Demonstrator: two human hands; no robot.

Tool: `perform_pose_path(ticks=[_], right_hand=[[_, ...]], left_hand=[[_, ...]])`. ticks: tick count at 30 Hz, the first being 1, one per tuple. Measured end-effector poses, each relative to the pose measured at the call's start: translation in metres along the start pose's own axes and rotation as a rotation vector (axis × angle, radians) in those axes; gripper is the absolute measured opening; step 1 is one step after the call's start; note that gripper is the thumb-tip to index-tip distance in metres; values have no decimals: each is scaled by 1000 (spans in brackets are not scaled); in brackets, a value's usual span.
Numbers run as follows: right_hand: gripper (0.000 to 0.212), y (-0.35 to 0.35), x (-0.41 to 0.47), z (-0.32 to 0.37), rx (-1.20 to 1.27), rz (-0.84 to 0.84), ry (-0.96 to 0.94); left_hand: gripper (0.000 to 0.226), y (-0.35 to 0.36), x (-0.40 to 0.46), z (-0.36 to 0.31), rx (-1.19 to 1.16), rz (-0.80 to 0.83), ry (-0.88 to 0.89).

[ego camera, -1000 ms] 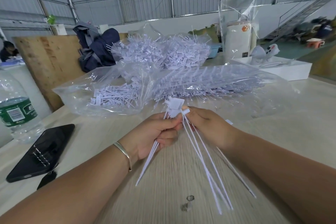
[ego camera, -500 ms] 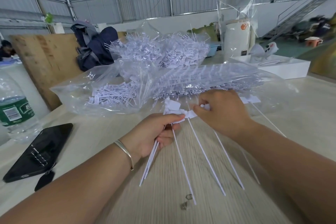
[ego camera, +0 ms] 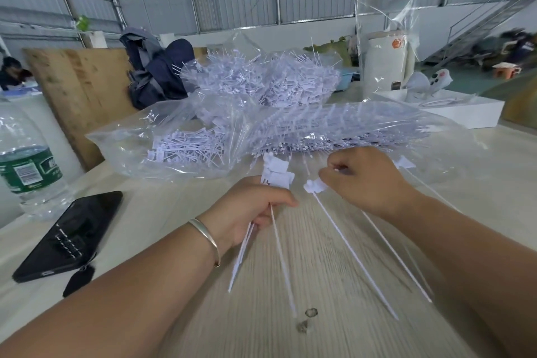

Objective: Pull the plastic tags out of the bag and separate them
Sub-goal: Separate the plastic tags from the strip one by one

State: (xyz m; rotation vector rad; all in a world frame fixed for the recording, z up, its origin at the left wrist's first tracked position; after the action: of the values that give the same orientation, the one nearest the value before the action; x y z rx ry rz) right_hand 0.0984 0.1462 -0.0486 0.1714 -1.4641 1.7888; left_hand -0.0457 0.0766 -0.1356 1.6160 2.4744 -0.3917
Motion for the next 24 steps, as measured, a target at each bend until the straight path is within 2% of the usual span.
perform_pose_path(ticks=[3, 6, 7, 12, 15, 19, 22, 24], right_hand=[[33, 0, -1, 3, 126, -9, -15], [24, 7, -1, 16, 61, 51, -108], [23, 10, -1, 21, 22, 67, -152], [22, 12, -2, 37, -172, 49, -305], [22, 12, -2, 37, -207, 26, -344], [23, 16, -2, 35, -163, 52, -345], [20, 8, -1, 30, -347, -7, -269], [25, 4, 0, 22, -414, -14, -189]], left_hand=[[33, -4, 3, 3, -98, 14, -12], [10, 3, 2, -1, -230, 51, 10], [10, 6, 1, -1, -248, 62, 12], [31, 18, -3, 0, -311, 191, -53], [35, 19, -4, -2, -247, 189, -42], [37, 16, -2, 0, -202, 142, -30], [31, 13, -1, 2, -274, 109, -50], [31, 11, -2, 1, -295, 95, -38]])
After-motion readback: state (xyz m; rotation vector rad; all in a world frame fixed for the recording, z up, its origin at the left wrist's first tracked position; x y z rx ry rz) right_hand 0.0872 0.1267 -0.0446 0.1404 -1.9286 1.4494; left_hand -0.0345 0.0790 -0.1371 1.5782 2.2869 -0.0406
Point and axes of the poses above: each hand's wrist, its own x-axis towards the middle knuckle, its own y-axis out of the palm, z = x × y, the point moved 10 cm from there along x, towards the middle knuckle, and after that the axes turned 8 degrees about -y, right-handed, at the moved point
